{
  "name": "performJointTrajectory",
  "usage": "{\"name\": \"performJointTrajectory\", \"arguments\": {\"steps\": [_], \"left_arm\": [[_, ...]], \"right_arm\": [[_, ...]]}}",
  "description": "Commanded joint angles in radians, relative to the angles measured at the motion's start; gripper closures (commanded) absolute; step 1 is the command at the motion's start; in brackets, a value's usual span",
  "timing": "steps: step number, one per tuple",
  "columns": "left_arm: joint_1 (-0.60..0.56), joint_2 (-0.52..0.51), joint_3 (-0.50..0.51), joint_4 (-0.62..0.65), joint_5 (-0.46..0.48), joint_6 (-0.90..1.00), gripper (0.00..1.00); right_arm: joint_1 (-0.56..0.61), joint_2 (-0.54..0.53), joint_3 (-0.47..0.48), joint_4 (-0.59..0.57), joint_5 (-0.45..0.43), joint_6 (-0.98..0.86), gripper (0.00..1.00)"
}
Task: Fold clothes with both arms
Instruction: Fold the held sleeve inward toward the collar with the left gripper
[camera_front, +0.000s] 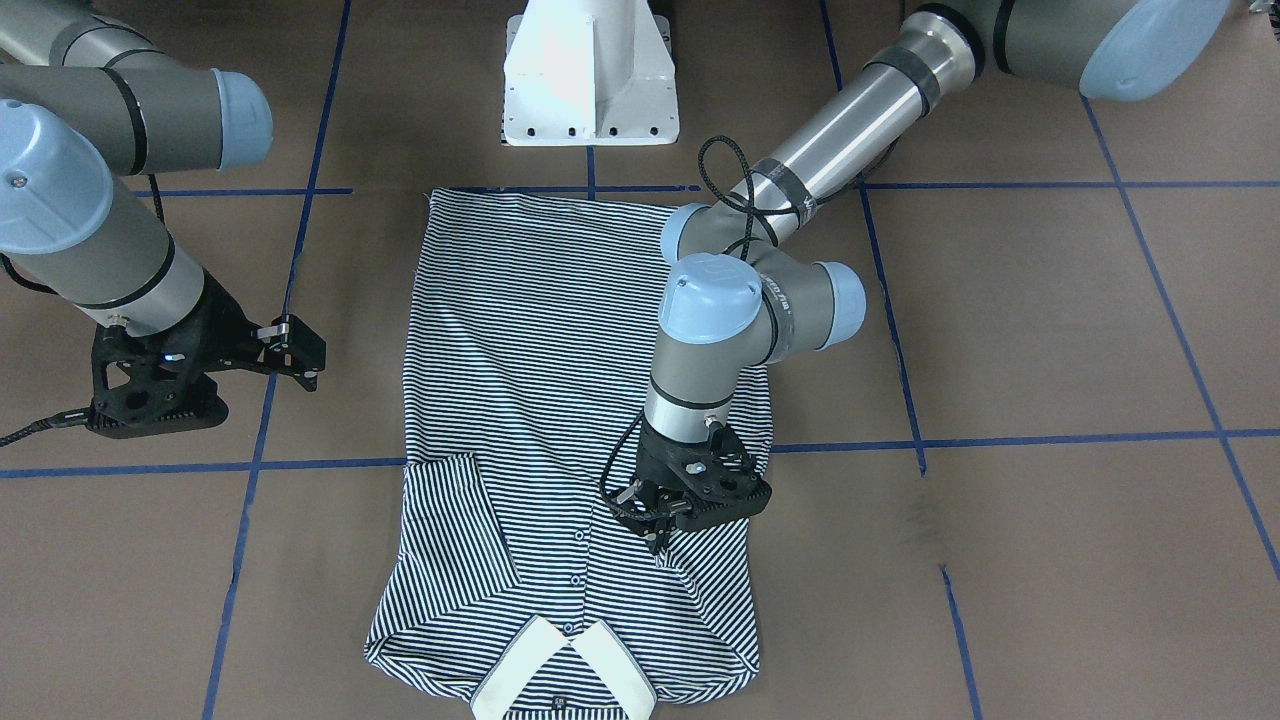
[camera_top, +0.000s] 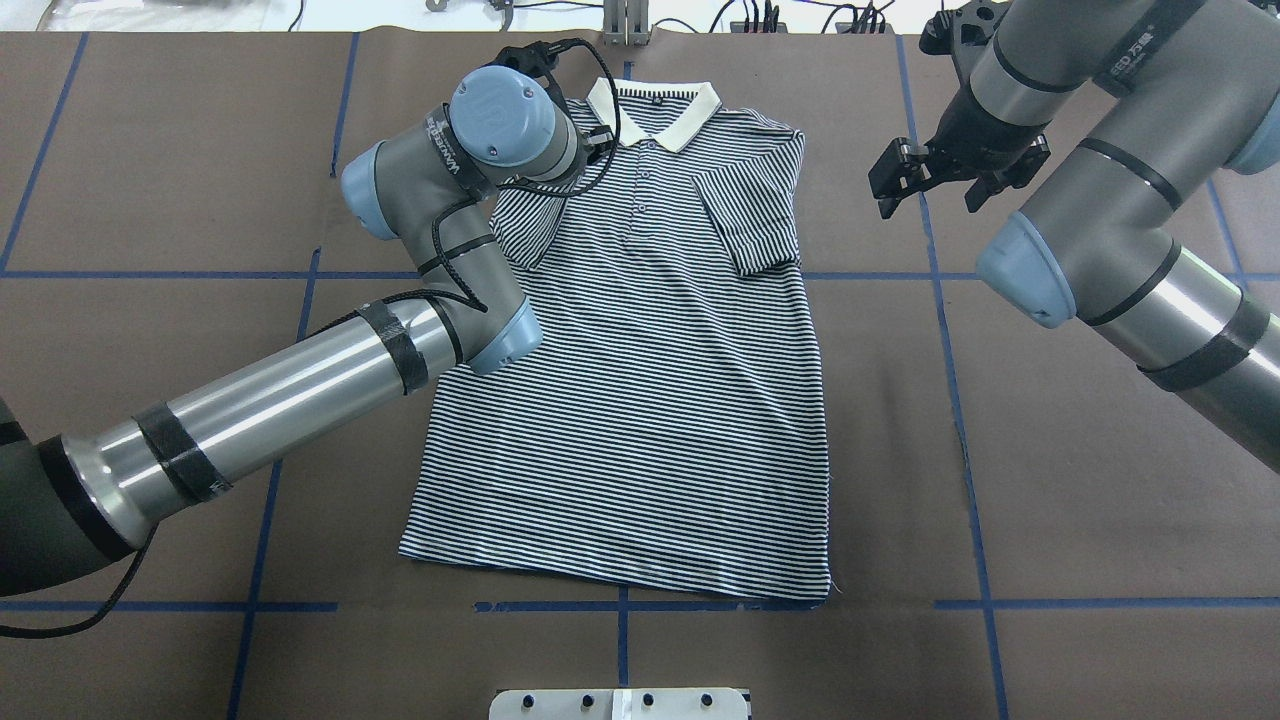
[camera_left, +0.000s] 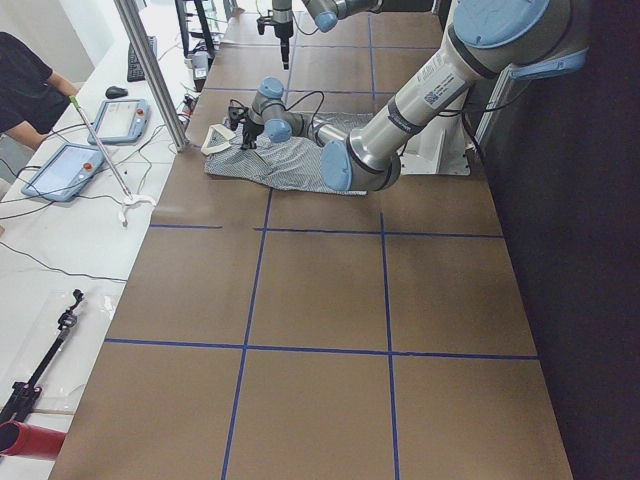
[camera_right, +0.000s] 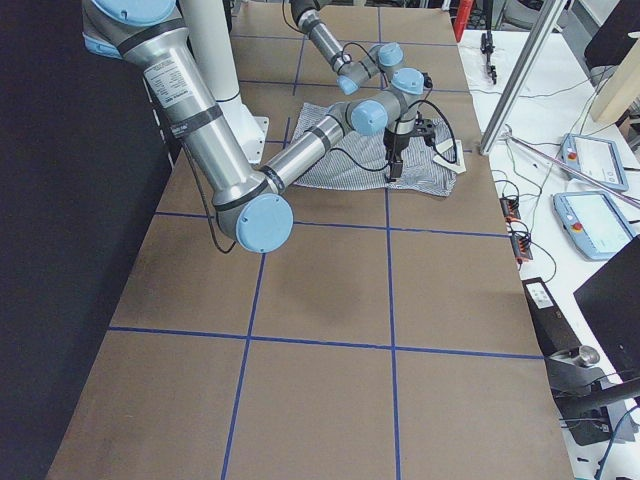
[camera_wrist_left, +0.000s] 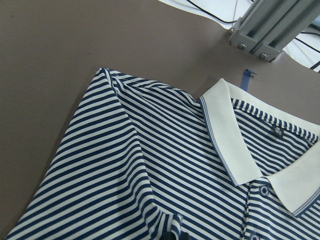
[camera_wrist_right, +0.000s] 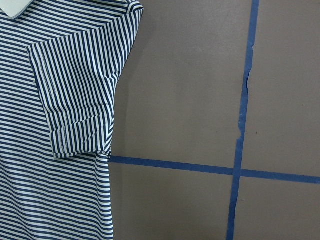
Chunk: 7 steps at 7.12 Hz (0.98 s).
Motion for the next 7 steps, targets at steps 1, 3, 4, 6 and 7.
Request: {"name": "performJointTrajectory", "arguments": {"steps": [1,3,4,6,7], "left_arm": [[-0.001,0.0,0.012,-0.036,0.014,-0.001,0.53],[0.001,-0.006,0.0,-0.06,0.006,0.033,0.0],[0.001,-0.016,-0.015,-0.061,0.003,0.076,0.0],[-0.007,0.067,-0.136,-0.03,-0.109,0.133,0.0],[-0.011,0.148,-0.253,0.022,-0.145,0.153,0.0]], "right_arm": [[0.001,0.0,0.0,0.0,0.0,0.0,0.0],[0.001,-0.006,0.002,0.002,-0.002,-0.002,0.0],[0.001,-0.017,0.002,0.032,-0.003,0.002,0.0],[0.001,-0.055,0.017,0.098,-0.009,0.026,0.0],[0.001,-0.072,0.04,0.109,-0.017,0.067,0.0]]}}
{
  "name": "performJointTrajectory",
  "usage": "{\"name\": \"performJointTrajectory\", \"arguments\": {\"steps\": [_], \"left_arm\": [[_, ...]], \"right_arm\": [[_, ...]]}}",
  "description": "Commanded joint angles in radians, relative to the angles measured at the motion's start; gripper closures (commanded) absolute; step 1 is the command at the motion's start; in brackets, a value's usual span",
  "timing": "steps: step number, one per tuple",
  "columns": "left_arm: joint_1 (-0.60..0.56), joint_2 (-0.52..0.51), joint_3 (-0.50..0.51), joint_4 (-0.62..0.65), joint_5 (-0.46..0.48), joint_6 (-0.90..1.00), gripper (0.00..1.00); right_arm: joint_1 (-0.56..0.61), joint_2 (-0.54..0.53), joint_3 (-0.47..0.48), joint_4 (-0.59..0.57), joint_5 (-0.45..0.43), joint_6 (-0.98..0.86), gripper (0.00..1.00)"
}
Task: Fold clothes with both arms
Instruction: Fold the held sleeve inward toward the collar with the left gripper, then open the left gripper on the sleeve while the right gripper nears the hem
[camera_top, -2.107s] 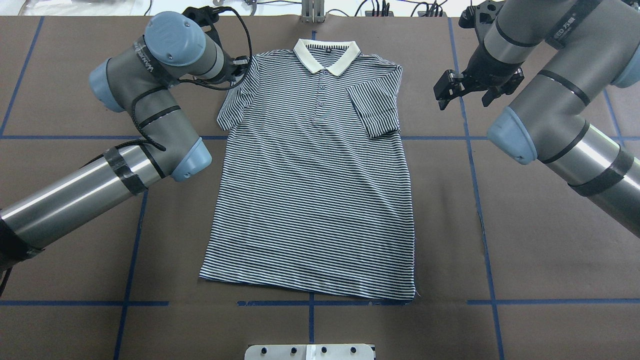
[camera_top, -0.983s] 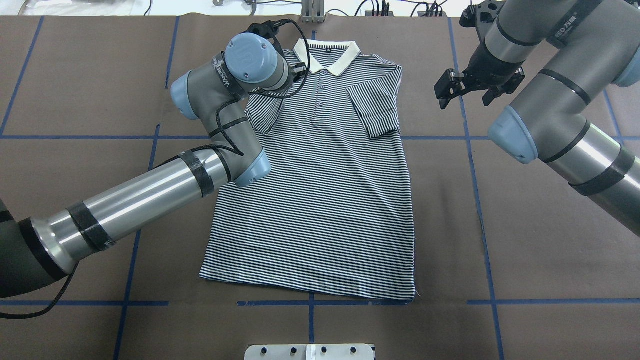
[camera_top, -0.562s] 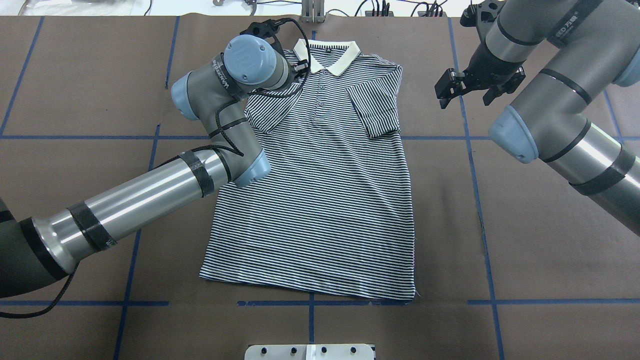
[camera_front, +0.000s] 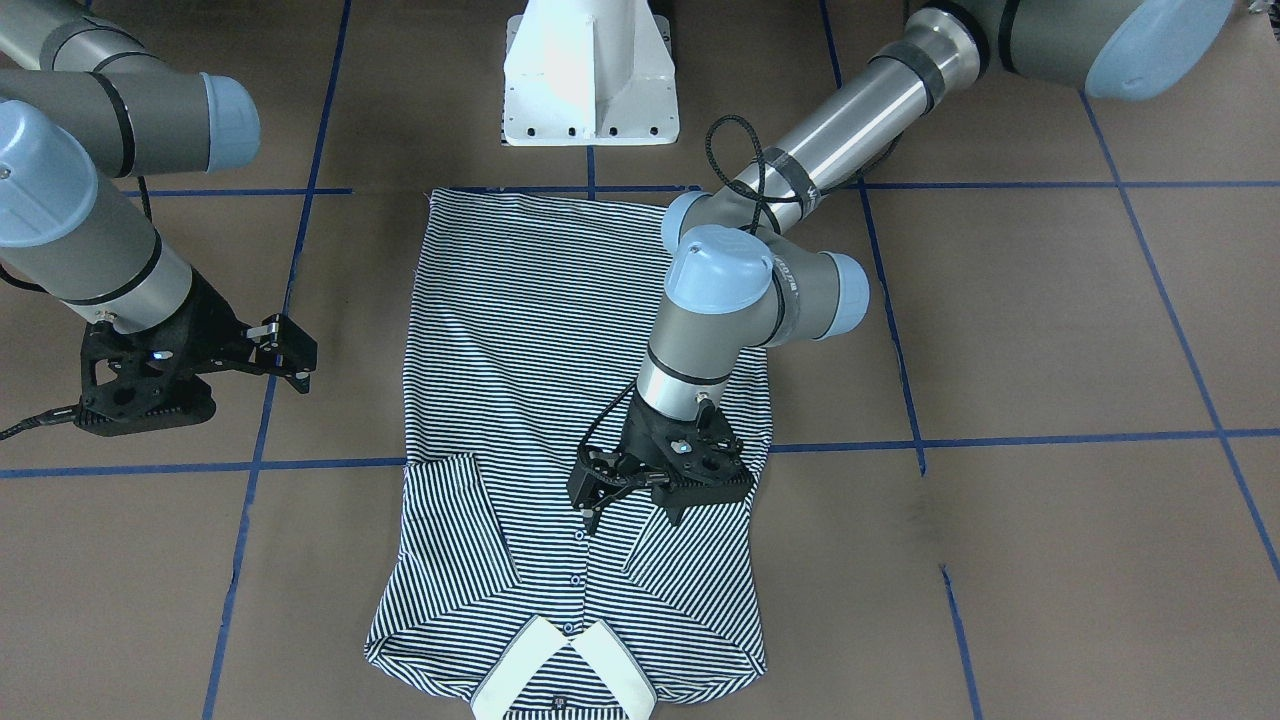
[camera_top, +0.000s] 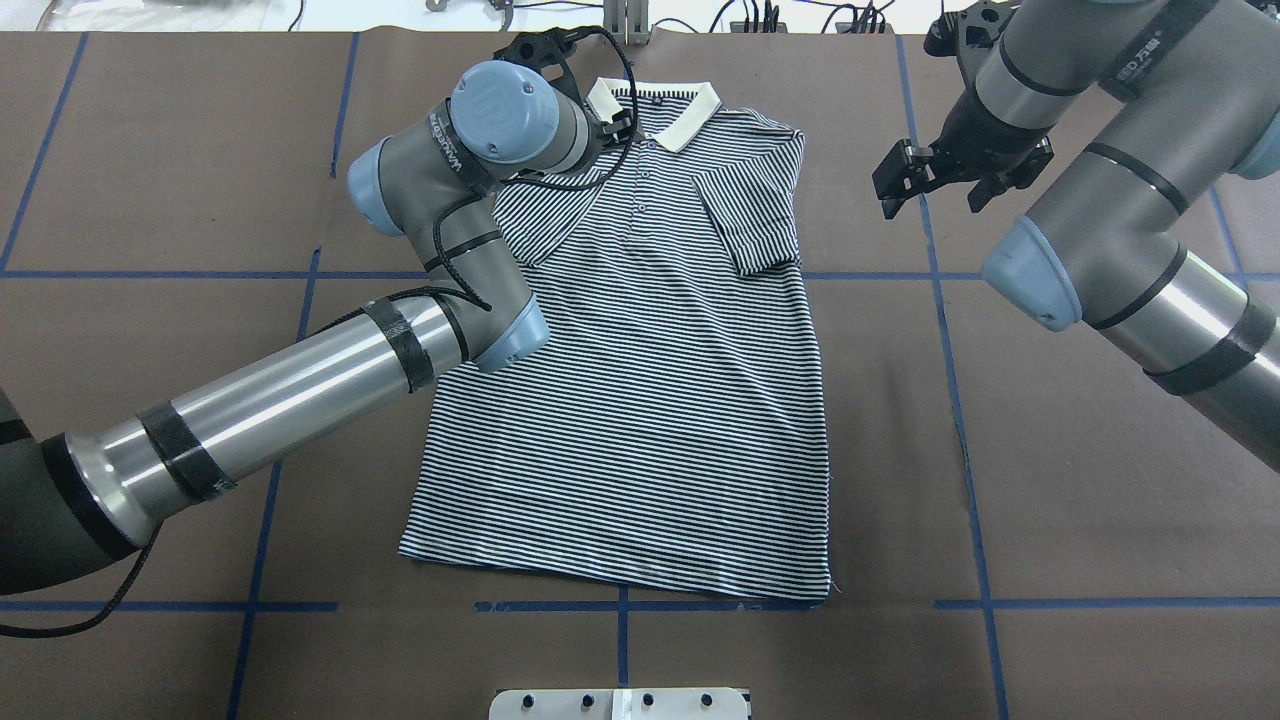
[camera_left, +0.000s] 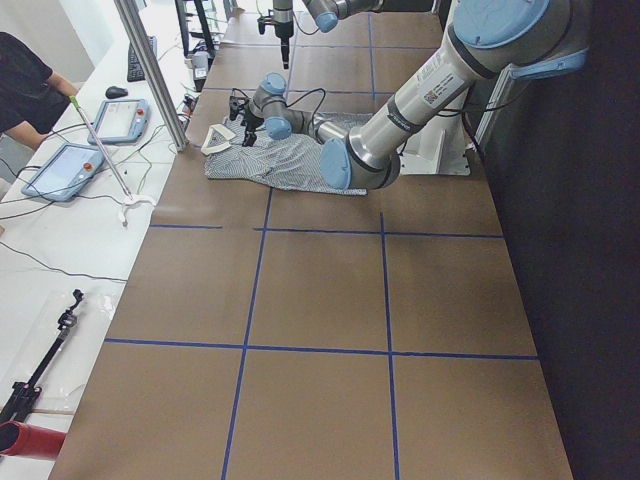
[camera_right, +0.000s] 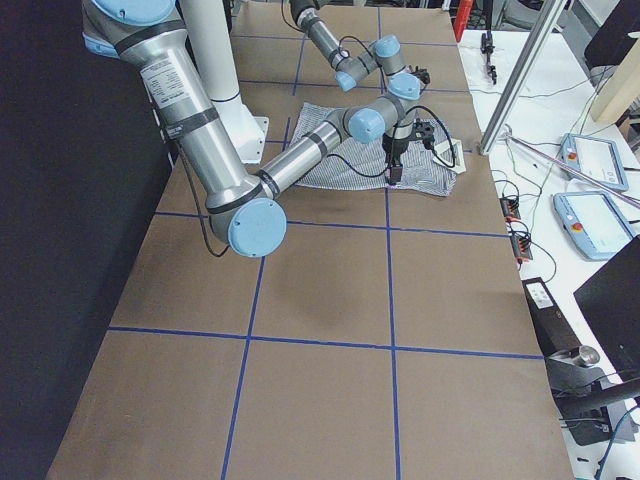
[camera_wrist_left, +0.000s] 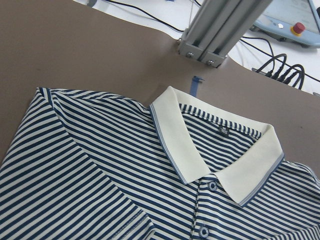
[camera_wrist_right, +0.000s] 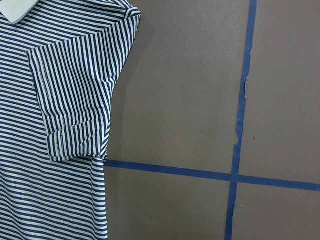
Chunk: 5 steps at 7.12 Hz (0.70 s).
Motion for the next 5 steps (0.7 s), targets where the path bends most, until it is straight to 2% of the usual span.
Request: {"name": "performJointTrajectory", "arguments": {"steps": [1,3,4,5], "left_arm": [[-0.007,0.196,-0.308,0.137,-0.106,0.072,0.0],[-0.013,0.371,-0.638,0.355,-0.137,0.198,0.0],[-0.025,0.442,-0.749,0.382,-0.137,0.242,0.0],[-0.026,0.487,-0.803,0.384,-0.137,0.244,0.0]], "right_arm": [[-0.024,-0.074,0.094,0.022,-0.013,0.092,0.0],[-0.153,-0.2,0.267,0.054,-0.068,0.311,0.0],[-0.273,-0.222,0.28,0.159,-0.172,0.497,0.0],[-0.378,-0.252,0.283,0.3,-0.238,0.704,0.0]]}}
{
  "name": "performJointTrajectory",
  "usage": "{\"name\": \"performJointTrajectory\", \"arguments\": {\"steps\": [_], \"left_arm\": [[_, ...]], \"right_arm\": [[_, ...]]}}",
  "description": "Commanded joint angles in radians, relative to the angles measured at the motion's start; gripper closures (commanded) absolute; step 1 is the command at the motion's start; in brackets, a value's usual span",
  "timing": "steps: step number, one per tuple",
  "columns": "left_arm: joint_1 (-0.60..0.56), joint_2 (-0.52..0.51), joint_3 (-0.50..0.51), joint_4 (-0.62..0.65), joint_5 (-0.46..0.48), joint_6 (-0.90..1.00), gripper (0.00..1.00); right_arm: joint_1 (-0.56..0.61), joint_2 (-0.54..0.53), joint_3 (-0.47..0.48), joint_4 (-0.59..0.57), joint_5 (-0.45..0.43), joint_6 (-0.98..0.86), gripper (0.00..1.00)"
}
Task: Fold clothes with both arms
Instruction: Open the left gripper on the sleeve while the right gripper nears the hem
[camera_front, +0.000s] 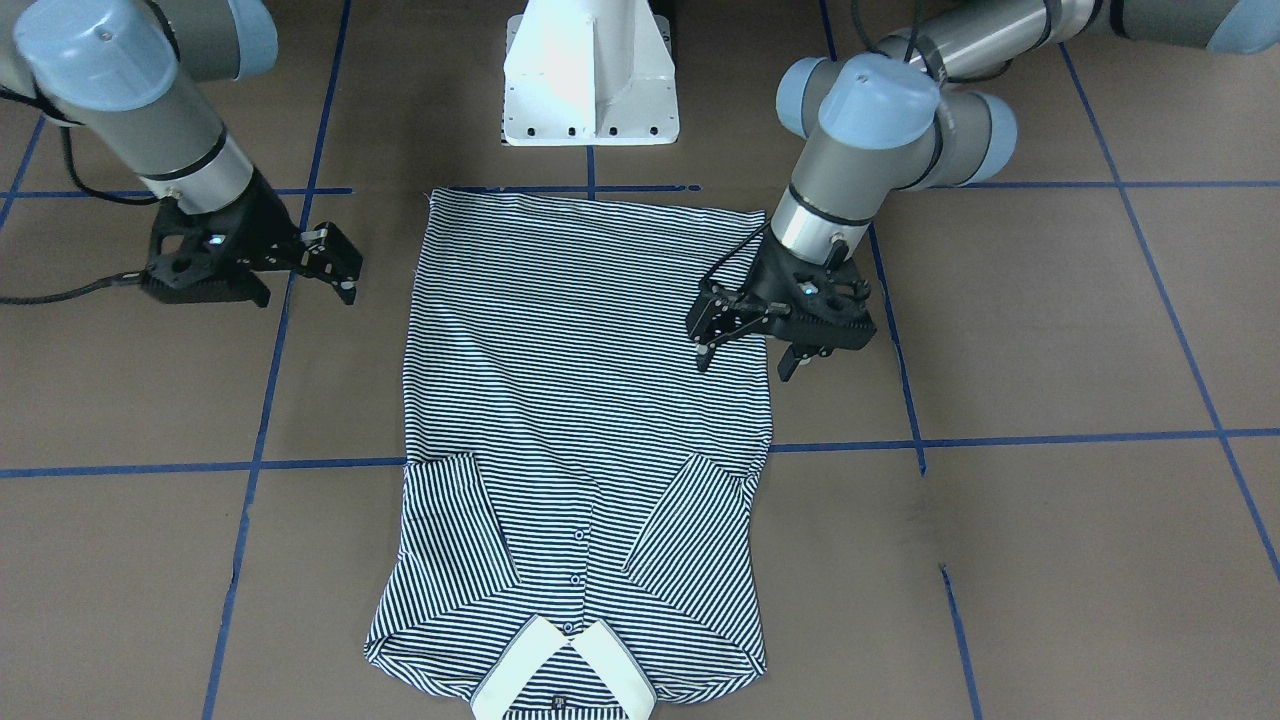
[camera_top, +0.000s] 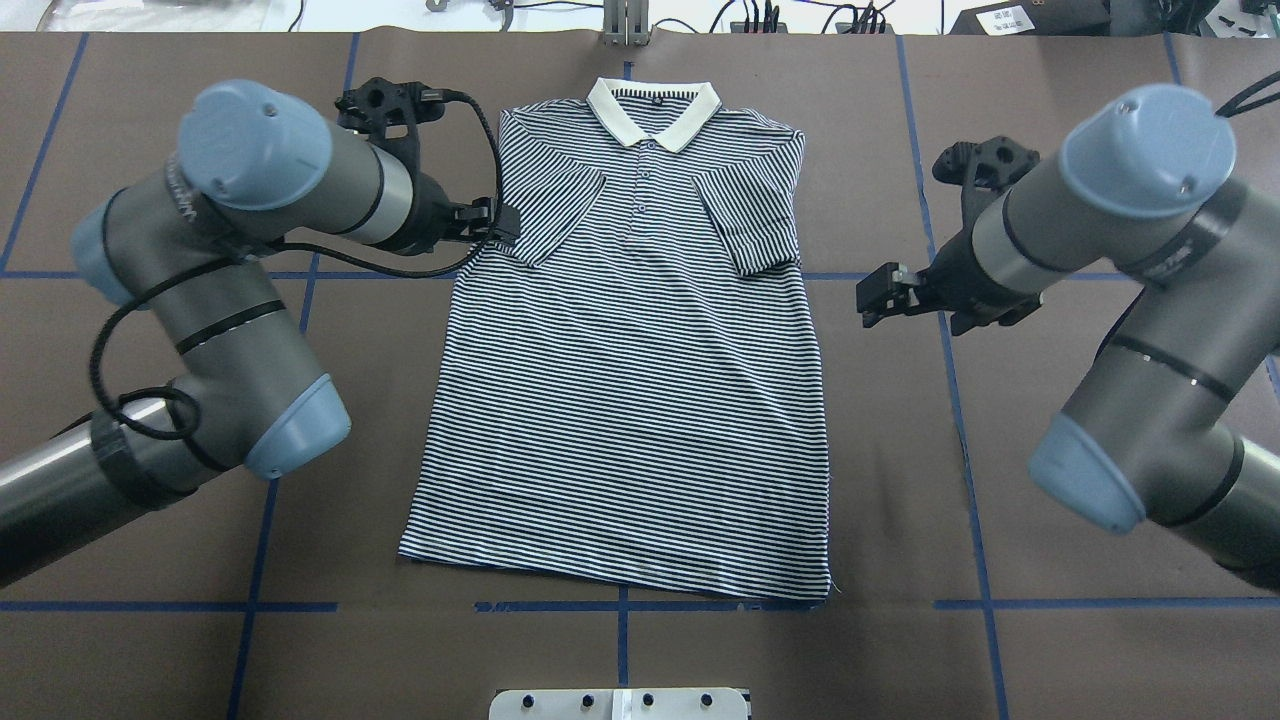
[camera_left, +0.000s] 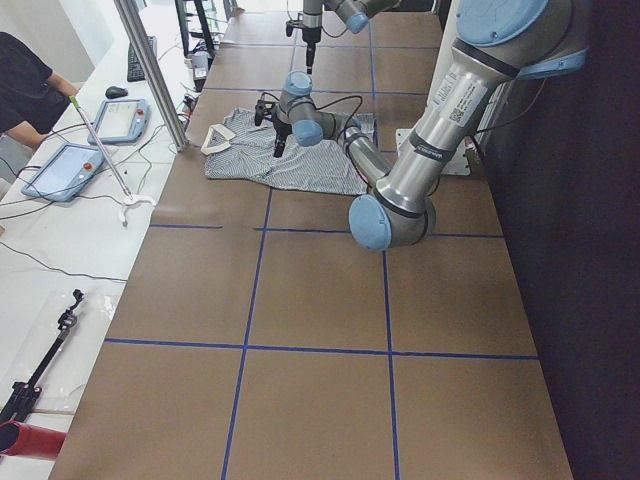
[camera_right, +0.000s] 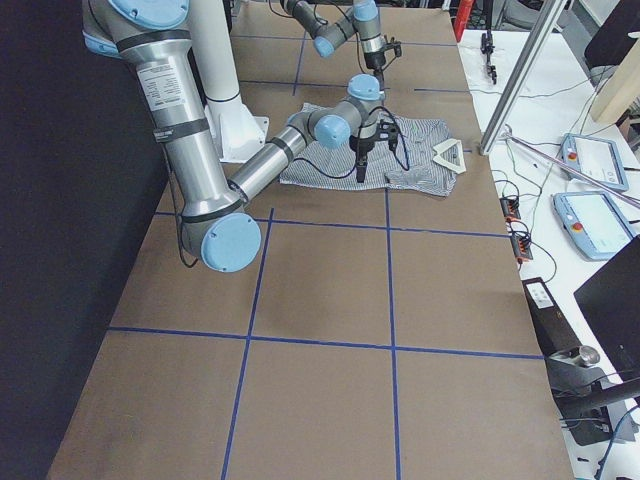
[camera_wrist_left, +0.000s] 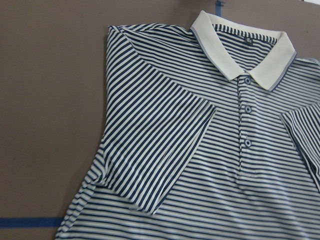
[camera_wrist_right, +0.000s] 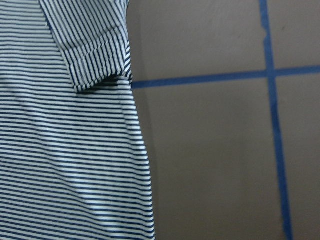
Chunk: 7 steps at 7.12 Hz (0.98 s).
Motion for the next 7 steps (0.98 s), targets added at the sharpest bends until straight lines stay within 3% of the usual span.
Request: {"name": "performJointTrajectory", "arguments": {"steps": [1,2,7], "left_arm": [[-0.006,0.074,-0.117,0.026,-0.002,0.023,0.0],[-0.004,0.08,-0.123,0.025,-0.002,0.013,0.0],[-0.003,0.081,-0.126,0.023,0.0,0.01,0.0]], "right_arm": [[-0.253,-0.061,0.022,0.152,-0.199,0.29,0.0],[-0.348,-0.068,0.023,0.149,-0.306,0.351,0.0],[-0.472,-0.1,0.025,0.062,-0.334,0.455,0.0]]}}
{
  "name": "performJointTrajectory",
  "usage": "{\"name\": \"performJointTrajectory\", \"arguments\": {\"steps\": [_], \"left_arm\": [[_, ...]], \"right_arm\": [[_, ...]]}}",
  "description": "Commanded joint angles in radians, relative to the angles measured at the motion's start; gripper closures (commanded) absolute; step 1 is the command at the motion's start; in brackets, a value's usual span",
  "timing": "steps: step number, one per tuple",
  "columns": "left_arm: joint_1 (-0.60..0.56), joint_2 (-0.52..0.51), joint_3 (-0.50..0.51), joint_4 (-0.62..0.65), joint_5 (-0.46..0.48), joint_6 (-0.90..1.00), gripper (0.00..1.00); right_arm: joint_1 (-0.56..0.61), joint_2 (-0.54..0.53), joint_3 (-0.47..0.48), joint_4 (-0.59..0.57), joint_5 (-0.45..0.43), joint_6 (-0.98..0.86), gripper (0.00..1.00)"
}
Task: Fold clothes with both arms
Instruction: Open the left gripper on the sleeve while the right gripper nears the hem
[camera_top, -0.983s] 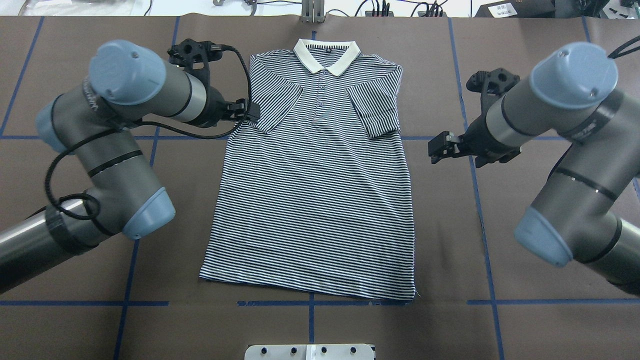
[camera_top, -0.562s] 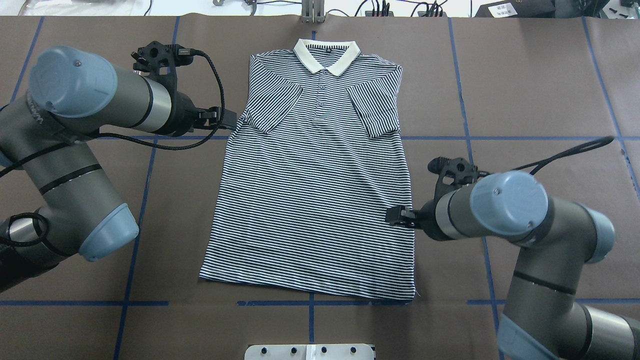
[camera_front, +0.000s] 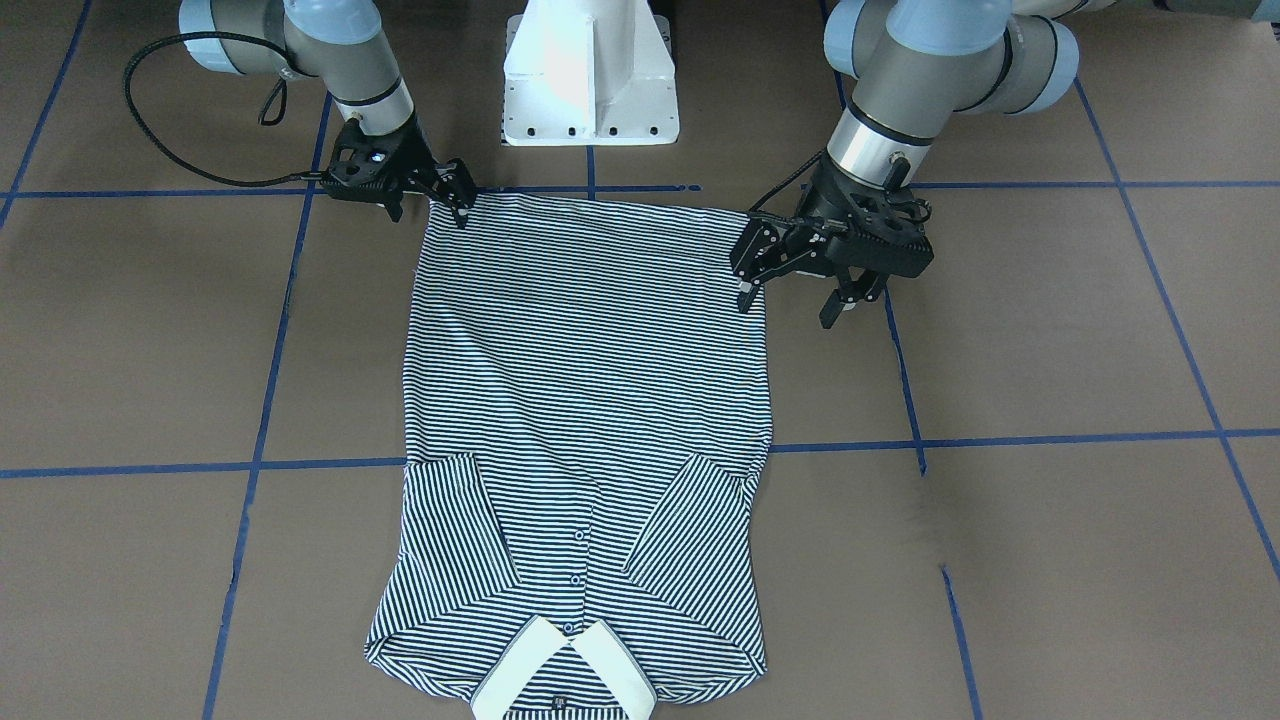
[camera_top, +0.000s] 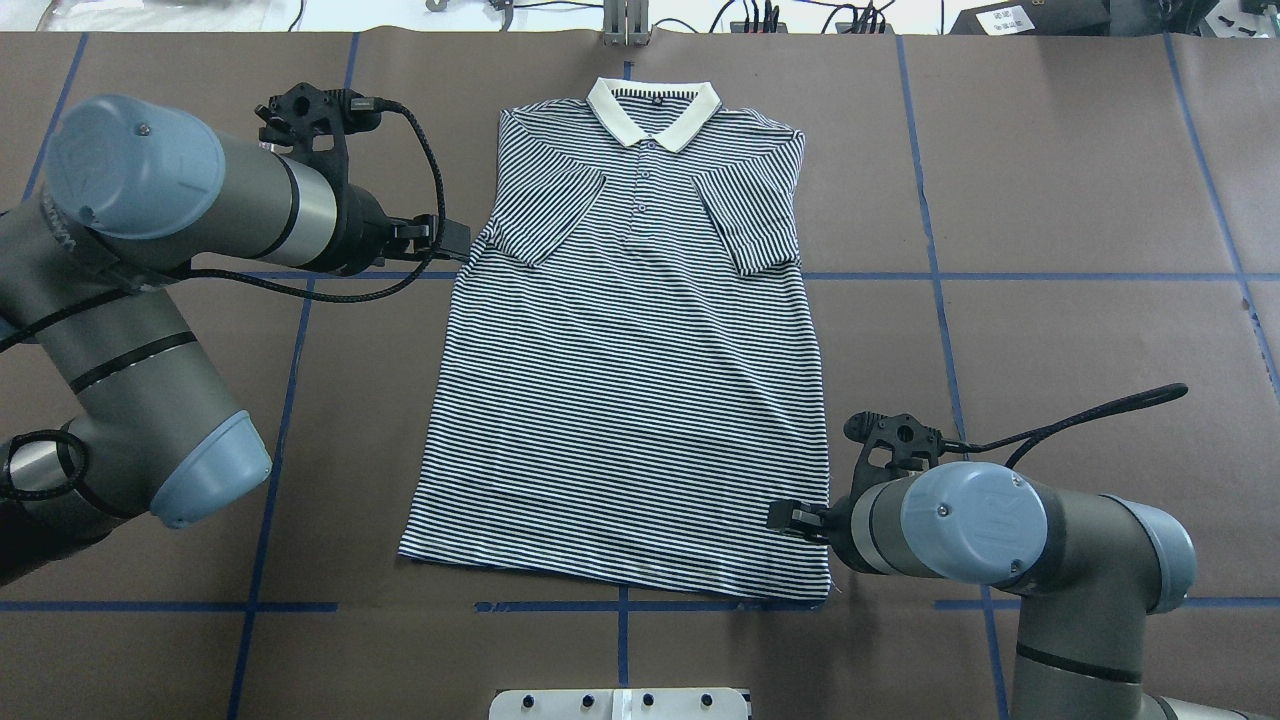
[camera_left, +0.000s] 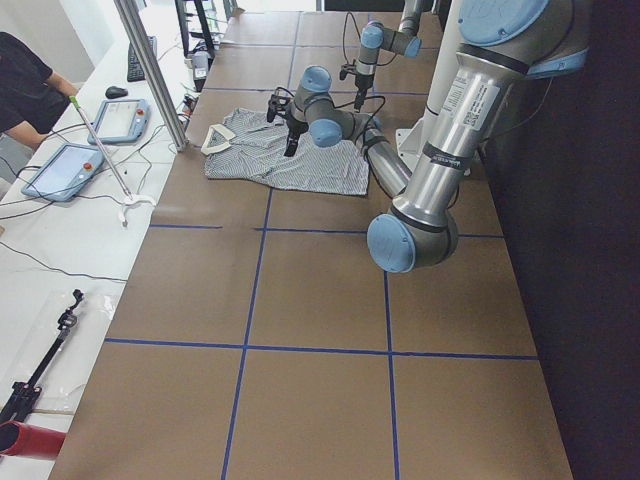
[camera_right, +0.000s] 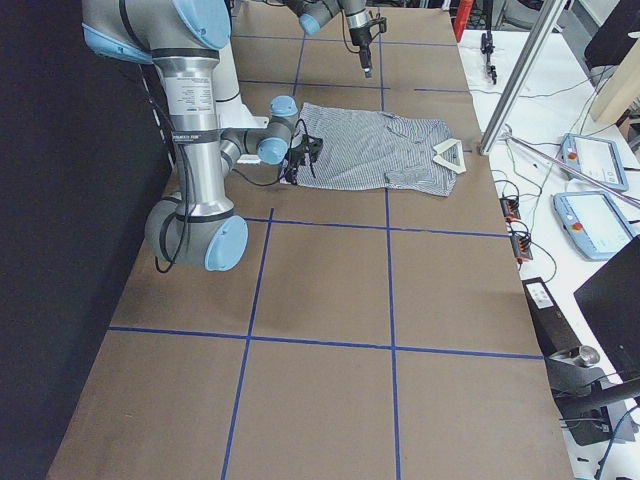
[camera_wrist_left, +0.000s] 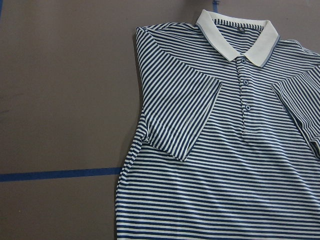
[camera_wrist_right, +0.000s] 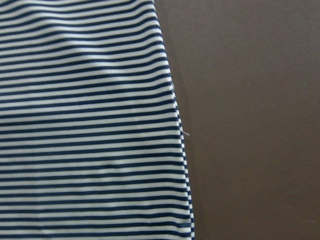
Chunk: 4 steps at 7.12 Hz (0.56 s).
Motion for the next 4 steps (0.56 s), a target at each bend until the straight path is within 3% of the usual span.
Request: {"name": "performJointTrajectory", "arguments": {"steps": [1,4], "left_arm": [[0.0,0.0,-0.001,0.0,0.0,0.0,0.0],[0.0,0.0,-0.001,-0.002,0.0,0.001,0.0]], "right_arm": [[-0.029,0.005,0.0,-0.033,-0.003,0.015,0.0],[-0.058,0.007,-0.004,-0.036,-0.001,0.024,0.0]]}}
